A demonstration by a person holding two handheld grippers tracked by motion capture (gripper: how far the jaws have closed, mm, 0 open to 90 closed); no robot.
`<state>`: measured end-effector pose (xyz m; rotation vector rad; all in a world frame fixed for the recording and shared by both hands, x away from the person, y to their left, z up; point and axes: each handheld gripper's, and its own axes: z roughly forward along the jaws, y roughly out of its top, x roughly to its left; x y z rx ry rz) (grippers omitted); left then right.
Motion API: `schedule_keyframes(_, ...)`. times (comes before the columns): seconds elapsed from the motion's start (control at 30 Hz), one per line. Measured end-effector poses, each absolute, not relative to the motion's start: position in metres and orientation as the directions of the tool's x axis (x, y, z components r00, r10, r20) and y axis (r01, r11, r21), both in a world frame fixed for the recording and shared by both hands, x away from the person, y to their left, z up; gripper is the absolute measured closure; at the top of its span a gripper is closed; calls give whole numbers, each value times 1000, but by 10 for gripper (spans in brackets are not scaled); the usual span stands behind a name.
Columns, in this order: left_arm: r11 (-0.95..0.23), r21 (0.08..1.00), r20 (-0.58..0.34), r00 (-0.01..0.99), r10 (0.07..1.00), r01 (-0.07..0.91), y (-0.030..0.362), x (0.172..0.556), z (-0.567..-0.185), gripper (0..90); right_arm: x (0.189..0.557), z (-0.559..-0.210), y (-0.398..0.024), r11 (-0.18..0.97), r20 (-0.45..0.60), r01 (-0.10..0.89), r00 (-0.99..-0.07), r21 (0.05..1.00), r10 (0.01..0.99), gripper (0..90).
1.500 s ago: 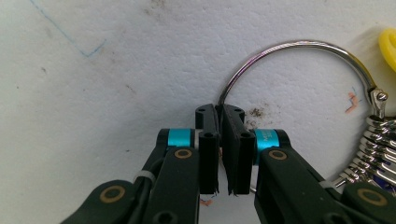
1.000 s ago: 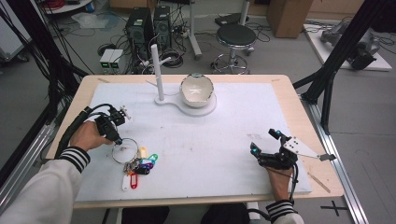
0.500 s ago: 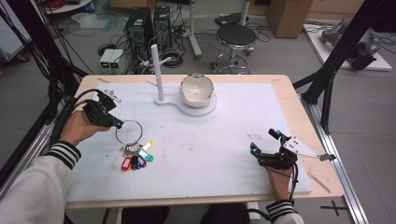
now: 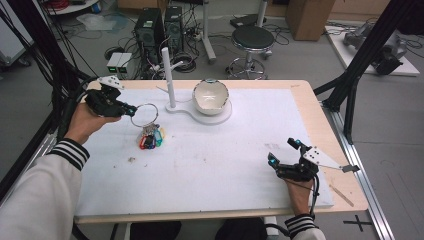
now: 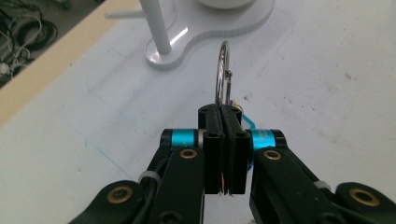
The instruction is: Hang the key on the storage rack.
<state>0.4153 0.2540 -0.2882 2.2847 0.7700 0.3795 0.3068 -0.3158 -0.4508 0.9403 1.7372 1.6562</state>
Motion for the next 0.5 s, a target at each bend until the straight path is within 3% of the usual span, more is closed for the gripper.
schedule_keyframes(0.5,-490,798,25,793,609,351,234,446,-275,877,308,-451,-316,0,65,109,-600,994,797,13)
